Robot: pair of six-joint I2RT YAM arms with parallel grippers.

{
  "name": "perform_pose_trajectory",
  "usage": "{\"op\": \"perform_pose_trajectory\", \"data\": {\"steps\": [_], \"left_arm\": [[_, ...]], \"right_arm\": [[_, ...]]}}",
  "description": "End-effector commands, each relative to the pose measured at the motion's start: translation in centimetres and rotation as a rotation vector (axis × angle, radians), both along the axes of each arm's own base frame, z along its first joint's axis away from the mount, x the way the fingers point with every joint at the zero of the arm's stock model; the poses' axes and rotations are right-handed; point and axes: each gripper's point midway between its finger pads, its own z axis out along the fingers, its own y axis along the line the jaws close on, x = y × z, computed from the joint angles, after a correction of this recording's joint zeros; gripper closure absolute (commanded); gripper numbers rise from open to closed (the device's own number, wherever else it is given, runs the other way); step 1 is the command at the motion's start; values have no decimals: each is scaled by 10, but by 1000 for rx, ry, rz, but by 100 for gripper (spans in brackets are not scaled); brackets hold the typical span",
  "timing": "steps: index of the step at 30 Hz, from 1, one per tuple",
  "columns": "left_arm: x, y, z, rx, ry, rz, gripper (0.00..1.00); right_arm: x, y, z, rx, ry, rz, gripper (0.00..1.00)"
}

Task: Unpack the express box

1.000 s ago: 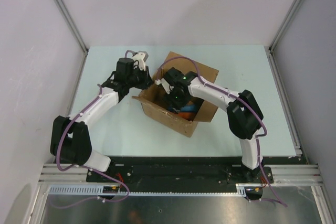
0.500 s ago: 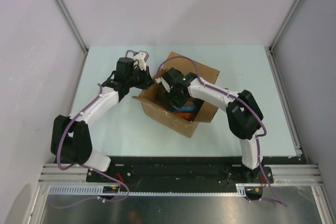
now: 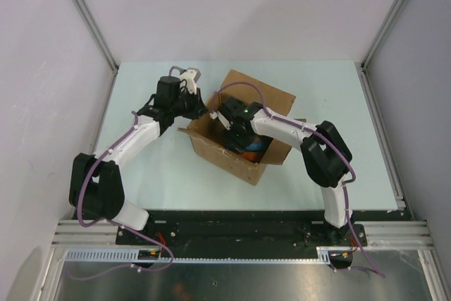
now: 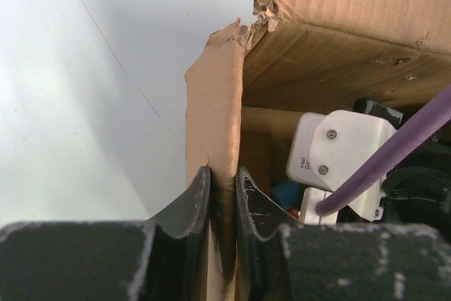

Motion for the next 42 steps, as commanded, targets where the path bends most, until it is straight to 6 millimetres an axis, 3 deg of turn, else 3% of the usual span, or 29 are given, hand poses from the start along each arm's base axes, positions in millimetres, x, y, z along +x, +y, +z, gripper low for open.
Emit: {"op": "perform_pose_trajectory", "data": {"steps": [1,10,17,24,26,27,28,30,31,32,36,42], "left_arm": [[-4,-14,3,-14,11,-88,100],[0,-30,8,-33,-15,-197,100],[-1,-30,6,-27,-21,-219,100],[-2,-32,5,-33,-14,-225,100],[-2,-32,5,-34,-12,-220,100],[-1,-32,5,-33,-10,-219,100],[-1,-32,4,-33,-9,-218,100],[-1,-31,5,-34,-10,-215,100],[0,-31,4,-31,-9,-211,100],[0,-31,4,-30,-9,-209,100],[2,-27,2,-17,-10,-187,100],[2,-26,-1,-11,-6,-181,100]], "right_arm": [[1,-17,-6,-78,-42,-61,33],[-14,-16,-36,-98,49,-113,36],[-15,-23,-58,-89,133,-146,48],[-19,-27,-72,-105,177,-173,50],[-19,-29,-74,-114,177,-181,58],[-18,-30,-73,-115,174,-182,62],[-18,-30,-73,-117,172,-182,75],[-16,-31,-69,-118,153,-186,85],[-16,-30,-68,-115,148,-183,95],[-15,-31,-67,-114,140,-184,97],[-10,-22,-48,-45,85,-176,100],[4,-10,7,99,-25,-188,100]]}}
